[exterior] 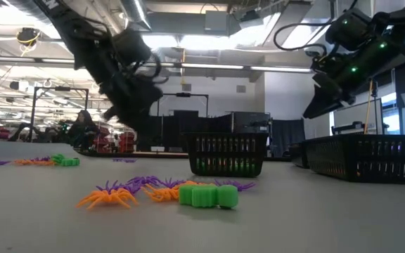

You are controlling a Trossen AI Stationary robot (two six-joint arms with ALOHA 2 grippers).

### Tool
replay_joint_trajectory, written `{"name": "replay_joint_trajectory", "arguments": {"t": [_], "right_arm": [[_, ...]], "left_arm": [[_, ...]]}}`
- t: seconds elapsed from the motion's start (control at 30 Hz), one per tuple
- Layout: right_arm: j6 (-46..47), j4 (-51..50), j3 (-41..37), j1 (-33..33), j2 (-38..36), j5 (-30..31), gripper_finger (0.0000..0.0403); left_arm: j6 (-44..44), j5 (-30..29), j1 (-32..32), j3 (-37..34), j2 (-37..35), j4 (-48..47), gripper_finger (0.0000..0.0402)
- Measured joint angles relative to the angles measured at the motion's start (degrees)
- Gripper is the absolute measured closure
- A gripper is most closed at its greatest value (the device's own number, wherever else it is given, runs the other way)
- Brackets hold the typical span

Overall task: Sort Halloween decoration
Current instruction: Put the purple spider toy into the top bin

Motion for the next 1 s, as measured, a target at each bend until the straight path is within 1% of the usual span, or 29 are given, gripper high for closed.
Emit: {"name": "replay_joint_trajectory", "arguments": {"t": [0.13,0.3,0.47,0.77,1.0], "right_arm": [[0.1,2.5,0.0,0.0,0.0,-1.6,0.0251],[0.1,4.2,0.0,0.0,0.0,-2.0,0.0251],[0.1,4.2,0.0,0.0,0.0,-2.0,0.0251],[0.1,4.3,0.0,0.0,0.0,-2.0,0.0251],[0.1,4.8,0.0,0.0,0.0,-2.0,0.0251]], "left_arm": [[-0.8,0.8,4.6,0.0,0.0,-6.3,0.0301],[0.6,0.2,7.3,0.0,0.0,-9.6,0.0301],[1.0,-1.4,10.2,0.0,0.0,-10.1,0.0301],[0.8,-1.1,14.5,0.0,0.7,-13.4,0.0301],[0.8,0.1,16.1,0.0,4.0,-12.0,0.0301]]}}
